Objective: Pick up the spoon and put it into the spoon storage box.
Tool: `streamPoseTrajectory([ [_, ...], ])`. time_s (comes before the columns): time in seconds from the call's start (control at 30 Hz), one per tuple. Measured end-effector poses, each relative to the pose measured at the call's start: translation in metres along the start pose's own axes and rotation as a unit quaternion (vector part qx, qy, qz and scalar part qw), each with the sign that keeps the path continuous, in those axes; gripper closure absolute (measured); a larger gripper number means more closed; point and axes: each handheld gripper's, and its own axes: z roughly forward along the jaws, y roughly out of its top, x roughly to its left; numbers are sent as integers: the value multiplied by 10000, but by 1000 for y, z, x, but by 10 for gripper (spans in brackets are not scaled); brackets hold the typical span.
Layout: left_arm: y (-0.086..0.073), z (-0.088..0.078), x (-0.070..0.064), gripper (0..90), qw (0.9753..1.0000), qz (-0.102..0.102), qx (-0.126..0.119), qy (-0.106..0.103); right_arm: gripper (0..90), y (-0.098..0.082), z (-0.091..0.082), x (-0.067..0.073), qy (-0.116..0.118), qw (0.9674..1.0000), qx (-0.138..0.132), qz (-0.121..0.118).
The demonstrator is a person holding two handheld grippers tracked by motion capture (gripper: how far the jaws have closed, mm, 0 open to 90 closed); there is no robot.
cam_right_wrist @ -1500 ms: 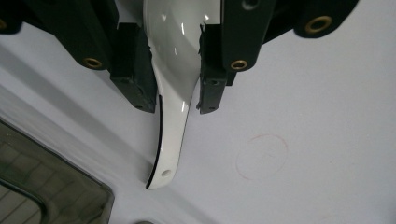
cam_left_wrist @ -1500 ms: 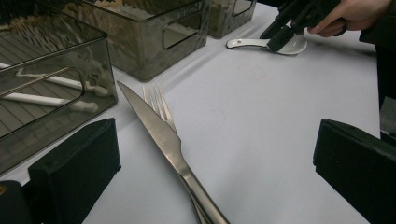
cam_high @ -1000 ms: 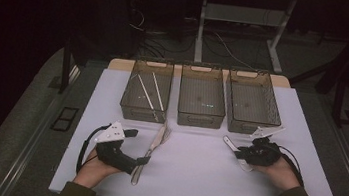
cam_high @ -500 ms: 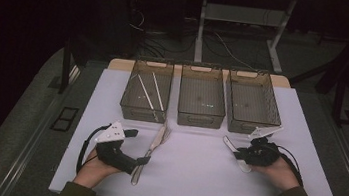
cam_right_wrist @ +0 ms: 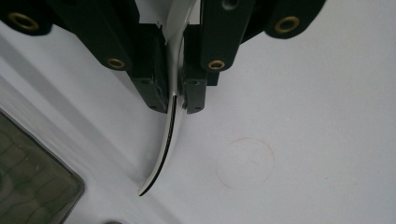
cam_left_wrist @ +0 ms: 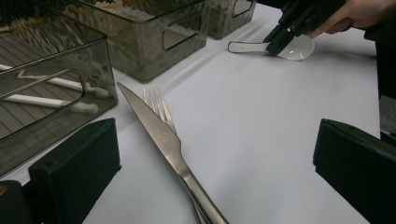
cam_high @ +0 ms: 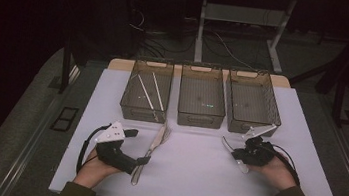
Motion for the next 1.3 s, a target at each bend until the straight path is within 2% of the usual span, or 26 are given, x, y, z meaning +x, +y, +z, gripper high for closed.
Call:
streamPoseTrajectory([
  [0.57, 0, 0, -1, 0, 10000, 5, -2, -16, 812, 4, -5, 1, 8, 10000, -37, 60],
  [1.3, 0, 1, -2, 0, 10000, 0, 7, -32, 812, 15, -23, -2, 81, 9995, -262, 132],
])
